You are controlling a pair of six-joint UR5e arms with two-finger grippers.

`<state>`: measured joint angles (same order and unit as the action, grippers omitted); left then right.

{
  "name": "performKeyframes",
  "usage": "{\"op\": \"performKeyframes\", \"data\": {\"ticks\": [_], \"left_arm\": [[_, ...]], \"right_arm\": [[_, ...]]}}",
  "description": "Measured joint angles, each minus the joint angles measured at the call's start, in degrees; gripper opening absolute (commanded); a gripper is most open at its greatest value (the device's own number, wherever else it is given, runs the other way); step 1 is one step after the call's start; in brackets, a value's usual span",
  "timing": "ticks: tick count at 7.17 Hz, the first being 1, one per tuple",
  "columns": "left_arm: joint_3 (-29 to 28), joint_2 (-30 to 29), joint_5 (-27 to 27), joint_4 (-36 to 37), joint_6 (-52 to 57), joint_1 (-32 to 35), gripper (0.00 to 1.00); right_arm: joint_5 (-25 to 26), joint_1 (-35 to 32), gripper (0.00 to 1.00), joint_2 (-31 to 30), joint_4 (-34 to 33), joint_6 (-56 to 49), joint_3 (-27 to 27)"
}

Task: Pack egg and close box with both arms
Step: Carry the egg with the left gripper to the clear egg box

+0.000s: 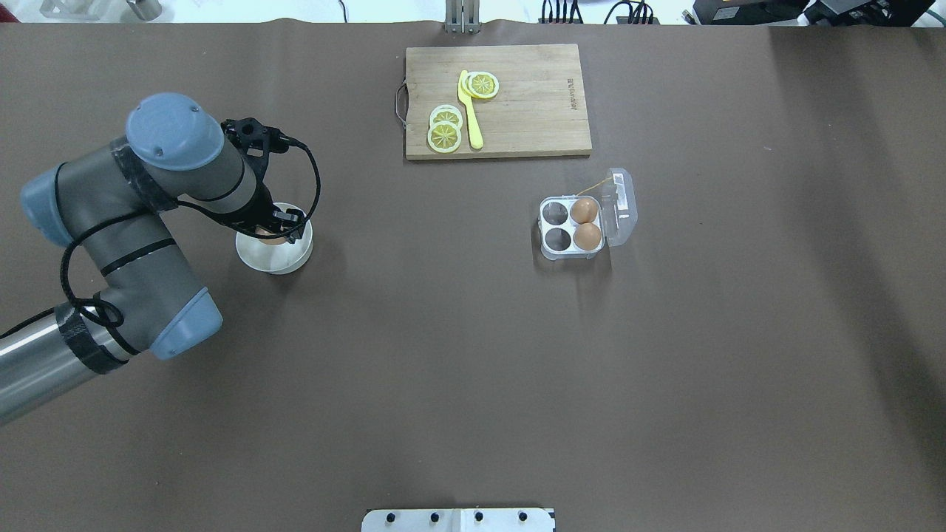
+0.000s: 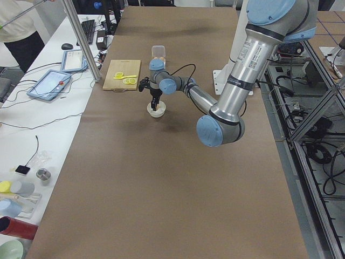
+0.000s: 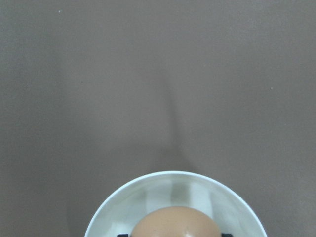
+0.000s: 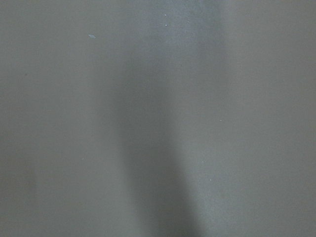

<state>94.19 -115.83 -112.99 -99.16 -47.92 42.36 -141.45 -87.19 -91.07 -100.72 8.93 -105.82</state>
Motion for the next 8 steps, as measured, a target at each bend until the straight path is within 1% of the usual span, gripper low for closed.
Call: {"op": "performKeyframes", "data": {"ticks": [2, 4, 6, 8], "left_arm": [[2.06, 0.75, -1.61, 0.27, -0.05, 1.64, 0.27], [3.11, -1.04, -4.60, 0.32, -2.39, 4.05, 0.27], [3.26, -5.15, -5.49, -0.09, -10.64, 4.40, 0.27], [1.81, -9.65, -4.66, -3.58, -22.82, 1.75, 0.27]], "right_arm": [[-0.04, 0.00, 1.00, -0.04, -0.05, -0.01, -0.01], [-0.05, 0.00, 1.00, -0.01, -0.04, -0.03, -0.08], [-0.05, 0.00, 1.00, -0.01, -0.08, -0.05, -0.01], [-0.05, 0.00, 1.00, -0.07, -0.03, -0.06, 0.03]]}}
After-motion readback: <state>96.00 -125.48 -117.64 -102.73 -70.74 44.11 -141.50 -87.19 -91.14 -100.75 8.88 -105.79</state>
